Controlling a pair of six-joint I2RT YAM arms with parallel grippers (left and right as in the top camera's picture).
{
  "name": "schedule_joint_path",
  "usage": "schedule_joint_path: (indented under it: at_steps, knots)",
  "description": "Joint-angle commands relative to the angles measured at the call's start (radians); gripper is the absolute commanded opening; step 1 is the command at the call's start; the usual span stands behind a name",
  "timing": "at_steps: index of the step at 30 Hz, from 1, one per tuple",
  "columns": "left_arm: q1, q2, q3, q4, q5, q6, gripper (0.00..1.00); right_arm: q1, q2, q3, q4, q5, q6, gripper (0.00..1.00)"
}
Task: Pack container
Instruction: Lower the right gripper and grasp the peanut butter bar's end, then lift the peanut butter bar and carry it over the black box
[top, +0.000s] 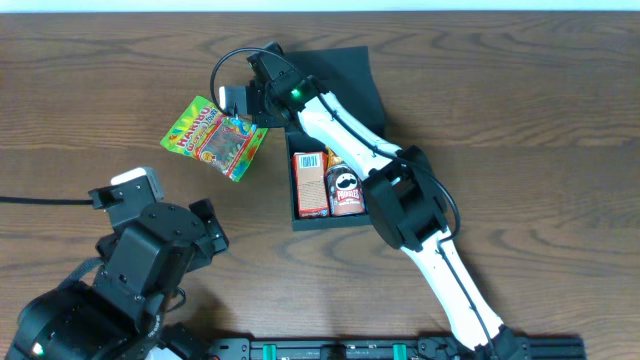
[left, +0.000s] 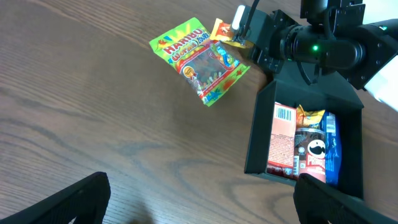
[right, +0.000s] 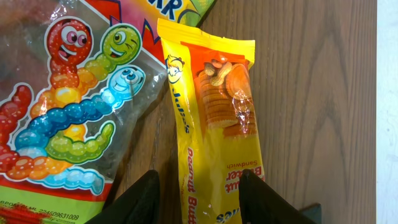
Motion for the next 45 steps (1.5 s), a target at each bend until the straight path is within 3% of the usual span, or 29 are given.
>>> schedule_joint_path:
  at_steps: [1, 17, 20, 28, 45]
  knots:
    - [0.003, 0.0, 0.021, -0.002, -0.011, 0.007, 0.95, 0.013, 0.074, -0.016, 0.001, -0.008, 0.021, 0.43]
    - [0.003, 0.0, 0.021, -0.002, -0.01, 0.007, 0.95, 0.007, 0.106, -0.016, 0.052, -0.008, 0.021, 0.4]
    - [0.003, 0.0, 0.021, -0.002, -0.01, 0.007, 0.95, 0.007, 0.106, -0.016, 0.051, -0.008, 0.021, 0.32]
    - [0.003, 0.0, 0.021, -0.002, -0.01, 0.007, 0.95, 0.007, 0.105, -0.016, 0.052, -0.008, 0.021, 0.22]
    - [0.003, 0.0, 0.021, -0.002, -0.01, 0.007, 0.95, -0.002, 0.046, -0.016, 0.084, -0.008, 0.085, 0.09]
